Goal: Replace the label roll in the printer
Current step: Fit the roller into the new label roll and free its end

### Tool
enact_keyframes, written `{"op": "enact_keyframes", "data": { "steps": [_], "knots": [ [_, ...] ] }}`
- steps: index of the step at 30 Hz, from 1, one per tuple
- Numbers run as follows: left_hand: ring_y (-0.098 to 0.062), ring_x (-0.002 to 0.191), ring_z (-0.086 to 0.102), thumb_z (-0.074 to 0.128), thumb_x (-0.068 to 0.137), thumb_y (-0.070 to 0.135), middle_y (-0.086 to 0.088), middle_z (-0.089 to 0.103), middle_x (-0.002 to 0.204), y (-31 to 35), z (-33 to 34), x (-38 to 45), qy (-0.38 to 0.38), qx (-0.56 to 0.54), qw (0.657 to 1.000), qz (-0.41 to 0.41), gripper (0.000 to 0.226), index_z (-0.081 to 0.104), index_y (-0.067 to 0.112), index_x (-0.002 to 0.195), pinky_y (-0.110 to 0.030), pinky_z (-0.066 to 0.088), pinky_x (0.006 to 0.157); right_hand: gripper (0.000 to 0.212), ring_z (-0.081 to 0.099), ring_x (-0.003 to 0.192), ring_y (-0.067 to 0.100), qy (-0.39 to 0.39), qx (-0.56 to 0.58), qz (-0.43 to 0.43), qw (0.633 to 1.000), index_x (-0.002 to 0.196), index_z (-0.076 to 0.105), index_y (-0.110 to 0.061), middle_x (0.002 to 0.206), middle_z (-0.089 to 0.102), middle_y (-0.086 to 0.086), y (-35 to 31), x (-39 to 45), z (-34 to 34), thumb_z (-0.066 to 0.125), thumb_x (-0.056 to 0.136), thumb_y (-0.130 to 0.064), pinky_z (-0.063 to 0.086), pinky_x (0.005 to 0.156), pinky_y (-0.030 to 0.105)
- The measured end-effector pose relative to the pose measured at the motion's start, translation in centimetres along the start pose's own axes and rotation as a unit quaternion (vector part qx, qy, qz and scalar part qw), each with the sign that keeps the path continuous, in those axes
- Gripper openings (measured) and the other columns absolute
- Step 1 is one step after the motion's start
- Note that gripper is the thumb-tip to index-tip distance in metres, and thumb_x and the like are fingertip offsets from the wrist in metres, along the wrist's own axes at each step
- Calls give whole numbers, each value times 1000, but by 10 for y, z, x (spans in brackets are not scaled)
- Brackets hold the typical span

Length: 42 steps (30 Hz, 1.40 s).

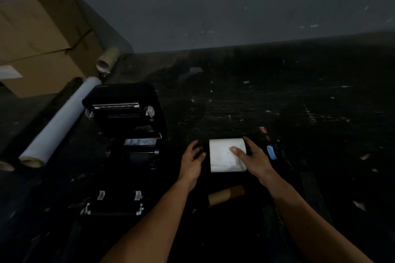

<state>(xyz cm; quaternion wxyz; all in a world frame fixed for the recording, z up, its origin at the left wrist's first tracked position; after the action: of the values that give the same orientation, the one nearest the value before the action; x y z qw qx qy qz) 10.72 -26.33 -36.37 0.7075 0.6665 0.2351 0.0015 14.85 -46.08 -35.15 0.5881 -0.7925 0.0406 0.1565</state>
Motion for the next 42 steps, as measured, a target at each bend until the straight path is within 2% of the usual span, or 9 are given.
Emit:
{"op": "enact_keyframes", "data": {
  "steps": [3,10,19,22,25,30,34,38,42],
  "knots": [
    [-20,114,55,57,90,3,-3,53,132,-3,-2,-5,11,-43,999,-22,50,45,18,136,-39,48,97,65,55,116,18,2,-5,-3,1000,131,49,-34,126,61,-2,3,-3,3,69,72,-53,42,105,40],
    [-15,122,50,53,93,33,5,52,135,-6,15,-16,56,-59,996,-24,40,53,26,132,-39,39,110,56,56,113,17,18,-9,-21,1000,129,51,-34,120,62,-3,-1,-5,0,68,77,-47,43,102,35],
    [-17,130,42,30,97,51,3,42,144,-3,54,-25,-7,26,1000,-8,53,29,32,146,-35,30,112,65,55,117,18,46,-19,-6,999,131,48,-36,126,61,-3,-1,-7,-21,67,72,-55,43,104,41],
    [-16,124,48,32,94,57,1,50,139,-6,61,-26,-16,3,1000,-24,54,40,32,141,-38,34,111,60,56,115,17,56,-15,-15,998,129,49,-37,123,63,-3,1,-8,-25,67,74,-52,43,103,40],
    [-15,111,57,36,94,54,-2,62,123,-5,62,-25,-15,-32,999,-35,45,58,28,124,-36,41,105,61,56,115,18,59,-22,-12,998,130,49,-37,123,63,-3,0,-6,-29,67,74,-53,43,103,40],
    [-17,115,56,38,91,58,0,62,124,-1,50,-22,-11,23,999,-26,49,59,29,124,-40,40,108,65,54,117,18,54,-17,-5,998,133,46,-33,127,61,0,0,-5,-25,68,75,-50,41,105,39],
    [-17,111,58,44,94,48,0,64,118,5,37,-13,-5,51,999,-19,35,64,28,114,-36,43,103,67,53,117,18,40,-32,-2,999,134,45,-34,126,60,-3,0,-6,-21,67,74,-54,41,105,38],
    [-20,109,59,49,94,40,-1,64,116,3,25,-5,12,36,999,-31,31,65,21,113,-38,43,104,48,52,112,13,19,12,10,1000,127,54,-28,120,58,-5,4,-8,-19,52,86,-53,39,101,31],
    [-21,109,61,51,94,35,-7,66,121,3,19,-3,30,29,999,-23,31,66,18,116,-41,45,104,31,55,118,21,36,22,19,999,115,63,-33,127,61,5,15,1,-20,46,90,-41,39,108,44]
  ]
}}
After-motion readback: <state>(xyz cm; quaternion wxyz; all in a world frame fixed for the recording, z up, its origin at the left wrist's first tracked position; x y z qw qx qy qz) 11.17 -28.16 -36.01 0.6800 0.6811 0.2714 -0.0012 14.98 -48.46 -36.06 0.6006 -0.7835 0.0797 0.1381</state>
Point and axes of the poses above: each hand's wrist, its own x-axis towards the middle knuckle, its own z-axis out of the palm, y = z × x, the point moved 5 cm from there along x, towards the middle knuckle
